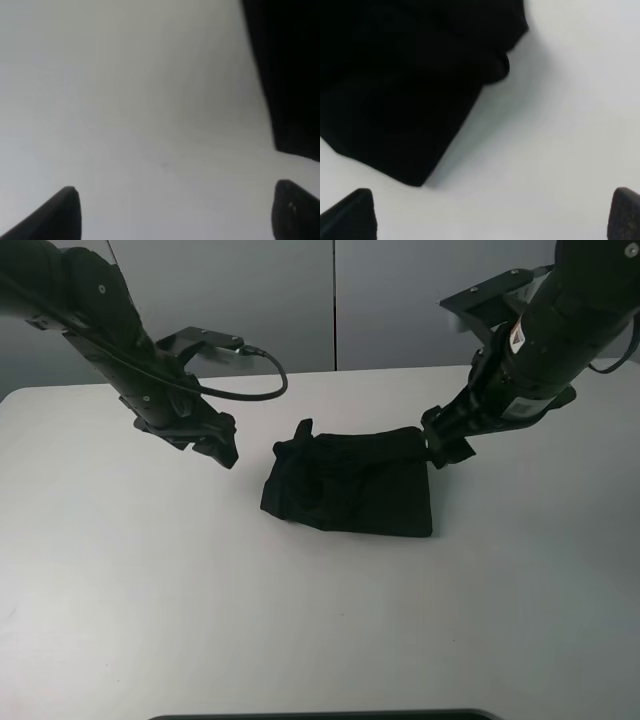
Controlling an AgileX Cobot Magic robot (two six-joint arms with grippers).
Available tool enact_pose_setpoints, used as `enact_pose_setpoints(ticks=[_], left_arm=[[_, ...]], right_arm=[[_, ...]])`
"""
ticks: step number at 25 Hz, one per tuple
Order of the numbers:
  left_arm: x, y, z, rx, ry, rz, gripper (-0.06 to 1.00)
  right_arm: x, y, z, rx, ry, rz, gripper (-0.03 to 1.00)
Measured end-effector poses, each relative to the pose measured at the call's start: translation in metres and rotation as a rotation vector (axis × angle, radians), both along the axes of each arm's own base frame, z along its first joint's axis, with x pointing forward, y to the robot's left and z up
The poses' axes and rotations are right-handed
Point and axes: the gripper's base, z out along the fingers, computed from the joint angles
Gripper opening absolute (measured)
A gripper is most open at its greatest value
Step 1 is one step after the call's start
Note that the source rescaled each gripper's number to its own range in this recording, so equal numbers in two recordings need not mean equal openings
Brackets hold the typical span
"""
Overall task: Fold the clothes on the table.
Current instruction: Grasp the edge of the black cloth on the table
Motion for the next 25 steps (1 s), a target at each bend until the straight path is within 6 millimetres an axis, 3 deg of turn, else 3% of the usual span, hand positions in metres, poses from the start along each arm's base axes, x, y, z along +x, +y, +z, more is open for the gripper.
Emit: enact_pose_setpoints(ticks=[6, 11, 18, 22, 25], left_arm=[[-0.027, -0.064, 0.028, -0.047, -0.062, -0.208, 0.98], [-0.037, -0.102, 0.054, -0.062, -0.102, -0.373, 0.98], [-0.028, -0.131, 0.032, -0.005, -0.047, -0.525, 0.98], [-0.046, -0.152, 0.034, -0.019, -0.099, -0.673, 0.98], [-0.054, -0.164, 0.023, -0.014, -0.089, -0.728, 0.98]], right_arm=[[-0.028, -0.018, 0.021, 0.001, -0.008, -0.058, 1.0], [-0.043, -0.028, 0.037, -0.004, -0.004, -0.09, 1.0], [-0.048, -0.031, 0.045, 0.027, -0.037, -0.116, 1.0], [-0.048, -0.031, 0.045, 0.03, -0.036, -0.123, 1.0], [-0.048, -0.031, 0.045, 0.031, -0.037, -0.124, 1.0]])
